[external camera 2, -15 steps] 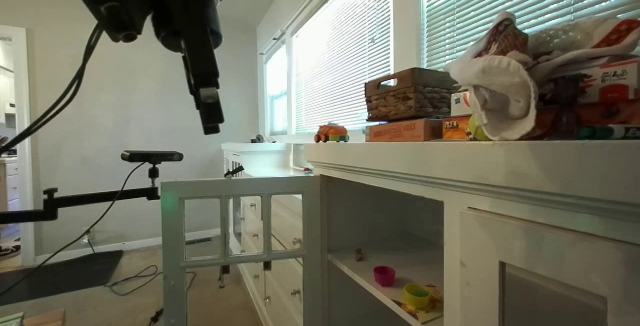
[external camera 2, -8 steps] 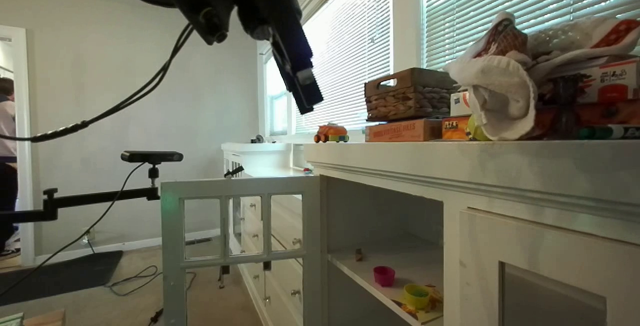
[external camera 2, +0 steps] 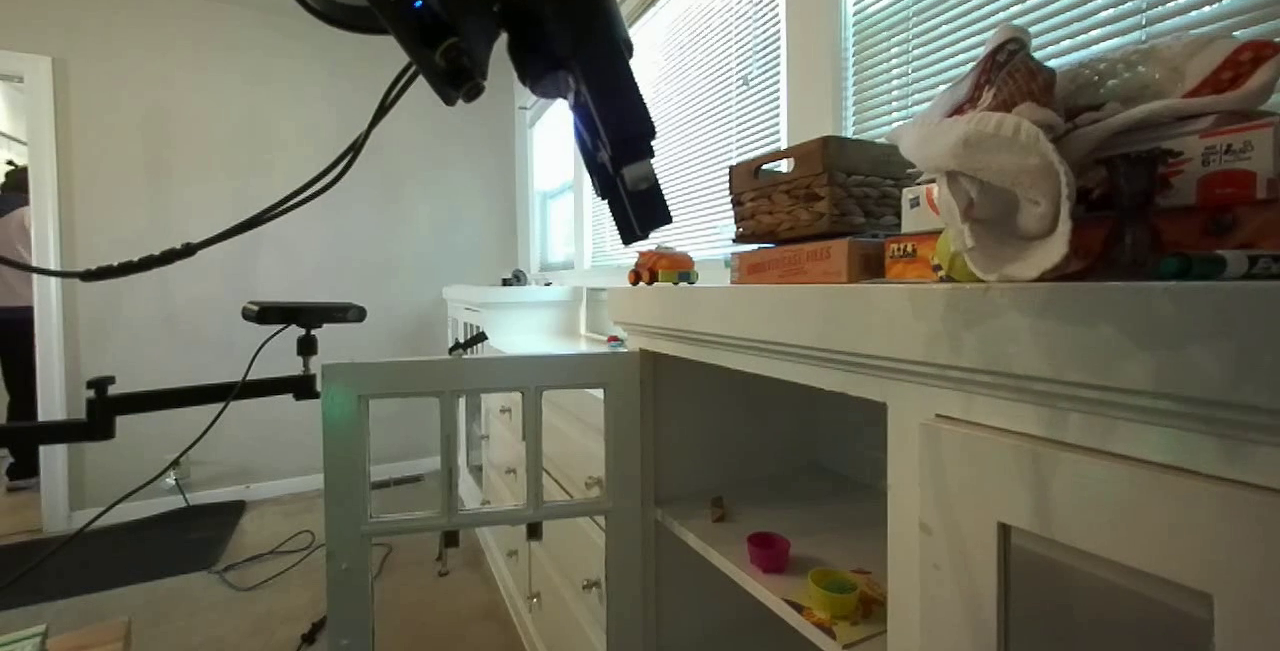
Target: Remove the pink bowl from the cabinet
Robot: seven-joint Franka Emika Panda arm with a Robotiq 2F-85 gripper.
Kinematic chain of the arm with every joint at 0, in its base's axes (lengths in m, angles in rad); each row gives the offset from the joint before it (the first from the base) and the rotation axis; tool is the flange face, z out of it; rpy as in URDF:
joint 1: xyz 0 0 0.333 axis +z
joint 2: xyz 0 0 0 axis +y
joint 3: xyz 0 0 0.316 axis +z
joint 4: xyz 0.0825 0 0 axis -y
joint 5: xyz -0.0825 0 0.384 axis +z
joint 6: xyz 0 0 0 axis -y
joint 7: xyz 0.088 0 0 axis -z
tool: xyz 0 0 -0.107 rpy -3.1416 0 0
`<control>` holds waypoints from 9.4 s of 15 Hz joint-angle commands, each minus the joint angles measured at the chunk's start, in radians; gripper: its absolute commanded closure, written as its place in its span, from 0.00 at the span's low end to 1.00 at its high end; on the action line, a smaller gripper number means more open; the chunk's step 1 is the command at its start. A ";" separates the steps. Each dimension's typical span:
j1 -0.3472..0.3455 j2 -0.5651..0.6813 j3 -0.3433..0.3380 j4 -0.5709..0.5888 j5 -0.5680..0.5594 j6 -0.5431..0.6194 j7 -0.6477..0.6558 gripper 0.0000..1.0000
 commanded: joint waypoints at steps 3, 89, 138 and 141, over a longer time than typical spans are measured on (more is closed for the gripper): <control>0.024 0.101 -0.023 -0.089 0.017 0.261 -0.043 0.00; -0.097 1.336 0.396 0.593 0.067 0.884 -0.452 0.00; 0.099 1.283 0.255 0.499 0.075 0.866 -0.446 0.66; 0.034 1.163 0.329 0.345 0.059 0.843 -0.469 0.66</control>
